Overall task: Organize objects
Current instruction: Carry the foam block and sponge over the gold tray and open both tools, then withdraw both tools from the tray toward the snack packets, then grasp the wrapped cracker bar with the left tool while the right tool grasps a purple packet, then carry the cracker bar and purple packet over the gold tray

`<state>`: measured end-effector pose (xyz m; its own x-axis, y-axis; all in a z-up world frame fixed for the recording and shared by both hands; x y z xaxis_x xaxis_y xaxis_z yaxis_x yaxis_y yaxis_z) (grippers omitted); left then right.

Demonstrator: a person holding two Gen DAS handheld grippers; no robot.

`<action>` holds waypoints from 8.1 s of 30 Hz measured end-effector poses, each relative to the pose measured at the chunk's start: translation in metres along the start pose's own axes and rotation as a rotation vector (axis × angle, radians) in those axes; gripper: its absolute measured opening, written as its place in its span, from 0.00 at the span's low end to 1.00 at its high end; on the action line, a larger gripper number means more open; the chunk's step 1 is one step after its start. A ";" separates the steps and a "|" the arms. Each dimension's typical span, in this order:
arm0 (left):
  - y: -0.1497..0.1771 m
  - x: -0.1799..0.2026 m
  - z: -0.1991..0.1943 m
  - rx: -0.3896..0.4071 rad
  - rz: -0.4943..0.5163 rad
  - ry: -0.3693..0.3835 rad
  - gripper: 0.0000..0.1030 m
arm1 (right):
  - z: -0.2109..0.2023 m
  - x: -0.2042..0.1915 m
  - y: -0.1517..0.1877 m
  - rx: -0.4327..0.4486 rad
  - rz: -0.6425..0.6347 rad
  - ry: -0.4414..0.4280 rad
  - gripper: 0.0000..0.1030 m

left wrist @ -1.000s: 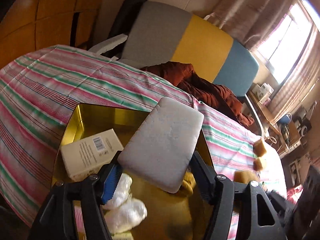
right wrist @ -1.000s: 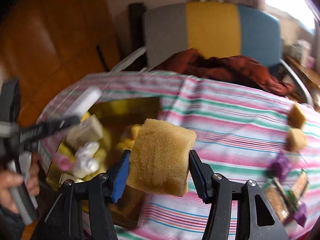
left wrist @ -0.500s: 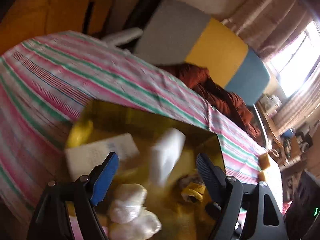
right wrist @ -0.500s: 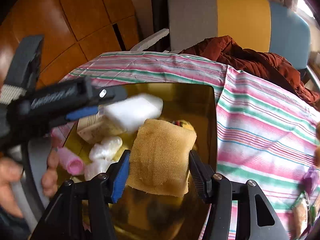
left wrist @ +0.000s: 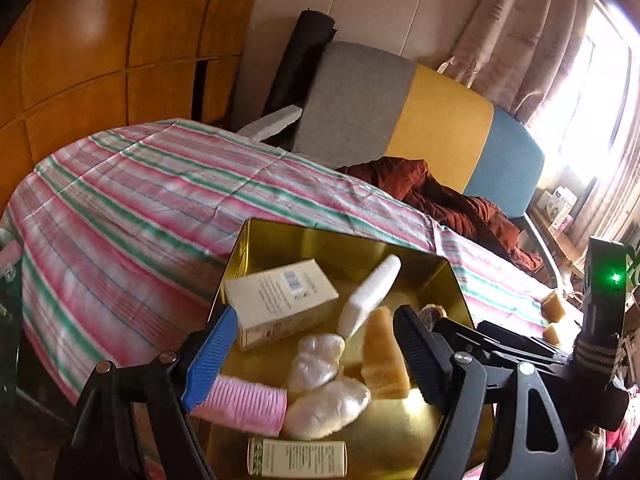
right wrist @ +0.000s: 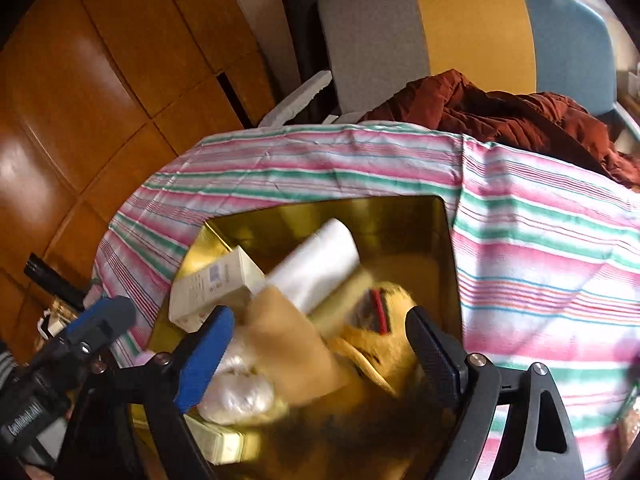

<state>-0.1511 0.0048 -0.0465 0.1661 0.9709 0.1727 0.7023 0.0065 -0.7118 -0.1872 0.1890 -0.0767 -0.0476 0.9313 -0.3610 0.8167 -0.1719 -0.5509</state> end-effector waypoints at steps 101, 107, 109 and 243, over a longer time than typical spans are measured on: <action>0.143 0.435 0.128 -0.508 0.560 0.279 0.78 | -0.234 0.406 0.080 0.357 0.877 0.338 1.00; 0.151 0.415 0.114 -0.469 0.713 0.297 0.77 | -0.231 0.406 0.081 0.345 0.879 0.327 1.00; 0.151 0.404 0.110 -0.461 0.743 0.299 0.78 | -0.230 0.407 0.082 0.338 0.884 0.326 1.00; 0.087 0.166 -0.030 -0.055 0.390 0.311 0.44 | -0.082 0.160 0.062 -0.038 0.044 0.144 0.36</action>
<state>-0.0420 0.1593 -0.0593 0.6163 0.7810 0.1014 0.5807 -0.3637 -0.7283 -0.0975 0.3537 -0.1070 0.0696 0.9601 -0.2708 0.8376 -0.2037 -0.5070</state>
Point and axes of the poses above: each gripper's, at about its wrist camera, not at the fingertips, and z roughly the way its jaws point, x to its right, y to its underside, the point moved 6 cm from there along z, roughly the way its jaws point, and after that the axes turned 7 degrees about z, right-handed, at the moved point
